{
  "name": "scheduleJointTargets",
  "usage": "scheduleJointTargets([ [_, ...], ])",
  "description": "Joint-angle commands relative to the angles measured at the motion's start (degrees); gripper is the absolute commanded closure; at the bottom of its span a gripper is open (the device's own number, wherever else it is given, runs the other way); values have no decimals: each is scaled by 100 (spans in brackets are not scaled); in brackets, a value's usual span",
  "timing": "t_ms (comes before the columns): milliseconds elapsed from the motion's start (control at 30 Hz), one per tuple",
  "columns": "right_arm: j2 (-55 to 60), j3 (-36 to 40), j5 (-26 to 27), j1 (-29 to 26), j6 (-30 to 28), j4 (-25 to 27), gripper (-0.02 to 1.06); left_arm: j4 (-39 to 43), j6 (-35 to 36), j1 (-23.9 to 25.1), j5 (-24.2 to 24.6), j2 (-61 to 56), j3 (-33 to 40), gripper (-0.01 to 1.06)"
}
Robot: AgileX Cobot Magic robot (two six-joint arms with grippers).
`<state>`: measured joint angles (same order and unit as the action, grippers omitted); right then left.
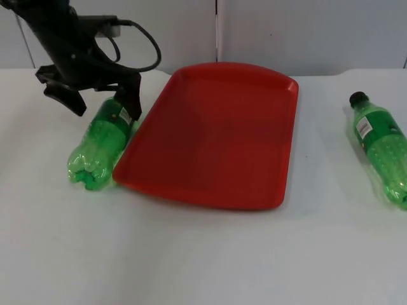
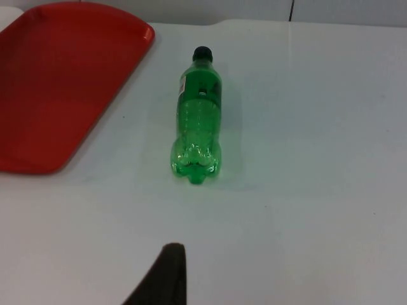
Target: Place the bottle upright on the tray.
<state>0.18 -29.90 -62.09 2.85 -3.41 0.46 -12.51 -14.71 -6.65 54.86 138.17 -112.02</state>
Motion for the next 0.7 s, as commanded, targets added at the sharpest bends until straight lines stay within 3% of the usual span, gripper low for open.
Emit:
scheduleJointTargets([
  [0, -18, 35, 34, -21, 1, 14, -1, 69, 76, -34, 33, 64, -98, 0],
  [667, -18, 35, 34, -21, 1, 14, -1, -30, 66, -34, -162, 476, -194, 0],
])
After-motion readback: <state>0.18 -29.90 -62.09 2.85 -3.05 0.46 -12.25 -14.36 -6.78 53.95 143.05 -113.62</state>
